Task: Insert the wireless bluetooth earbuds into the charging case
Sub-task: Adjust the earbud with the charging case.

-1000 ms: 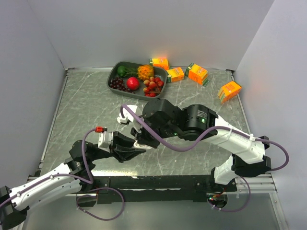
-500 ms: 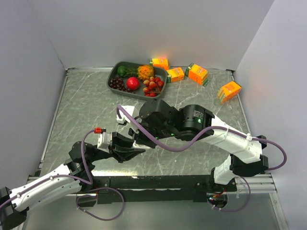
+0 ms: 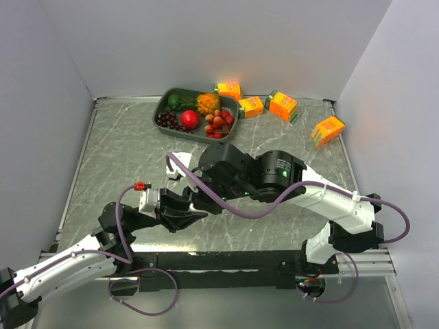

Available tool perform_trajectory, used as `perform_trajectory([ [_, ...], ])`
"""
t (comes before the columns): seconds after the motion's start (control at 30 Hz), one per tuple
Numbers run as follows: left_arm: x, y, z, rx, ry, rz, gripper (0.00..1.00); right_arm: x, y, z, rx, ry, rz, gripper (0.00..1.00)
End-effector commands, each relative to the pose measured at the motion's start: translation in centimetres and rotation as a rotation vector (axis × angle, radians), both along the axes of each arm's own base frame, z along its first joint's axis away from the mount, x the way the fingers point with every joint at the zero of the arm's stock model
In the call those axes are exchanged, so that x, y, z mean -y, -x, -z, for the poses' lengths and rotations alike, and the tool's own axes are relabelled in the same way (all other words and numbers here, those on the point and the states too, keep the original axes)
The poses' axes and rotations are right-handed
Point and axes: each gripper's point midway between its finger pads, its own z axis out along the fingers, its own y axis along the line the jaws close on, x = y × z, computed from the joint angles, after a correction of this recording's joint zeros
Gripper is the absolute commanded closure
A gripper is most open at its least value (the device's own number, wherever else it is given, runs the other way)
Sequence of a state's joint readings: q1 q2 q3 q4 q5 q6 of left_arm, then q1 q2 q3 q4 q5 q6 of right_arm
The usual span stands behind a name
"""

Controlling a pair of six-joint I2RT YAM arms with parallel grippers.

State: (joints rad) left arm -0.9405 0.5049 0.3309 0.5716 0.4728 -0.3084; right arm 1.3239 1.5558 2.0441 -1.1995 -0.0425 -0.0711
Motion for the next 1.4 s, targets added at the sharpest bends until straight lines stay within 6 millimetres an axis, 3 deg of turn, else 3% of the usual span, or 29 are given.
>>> perform_trajectory([
  [0.0, -0.3, 0.7, -1.9, 0.054, 0.056, 0.021, 0.99, 0.1, -0.7, -1.2, 0.036, -0.024, 0.028, 0.67],
  [0.2, -0.4, 0.7, -1.9, 0.055, 0.056, 0.016, 0.99, 0.4, -1.1, -1.7, 0.052, -0.035, 0.051, 0.66],
  [0.4, -0.4, 0.6, -1.7, 0.049, 0.053, 0.012, 0.99, 1.1, -1.0, -5.8, 0.066, -0.178, 0.082, 0.6],
  [0.53, -0.4, 0.5, -1.7, 0.047, 0.055, 0.003, 0.99, 2.2, -1.8, -7.4, 0.098, -0.253, 0.153, 0.59],
  [0.77, -0.8, 0.5, -2.2, 0.052, 0.07, -0.012, 0.99, 3.6, -1.4, -5.2, 0.076, -0.24, 0.153, 0.75],
  [0.83, -0.9, 0.4, -2.1, 0.048, 0.067, -0.015, 0.99, 3.7, -0.7, -5.7, 0.043, -0.282, 0.139, 0.79],
  [0.97, -1.0, 0.5, -2.4, 0.051, 0.078, -0.011, 0.99, 3.8, -0.1, -4.5, 0.018, -0.261, 0.116, 0.8],
  [1.17, -0.9, 0.5, -2.5, 0.045, 0.082, -0.008, 0.99, 3.5, 0.8, -4.2, -0.013, -0.274, 0.08, 0.75],
  [1.37, -1.0, 0.5, -2.8, 0.05, 0.086, -0.012, 0.99, 3.4, 0.9, -3.1, -0.024, -0.243, 0.076, 0.81],
])
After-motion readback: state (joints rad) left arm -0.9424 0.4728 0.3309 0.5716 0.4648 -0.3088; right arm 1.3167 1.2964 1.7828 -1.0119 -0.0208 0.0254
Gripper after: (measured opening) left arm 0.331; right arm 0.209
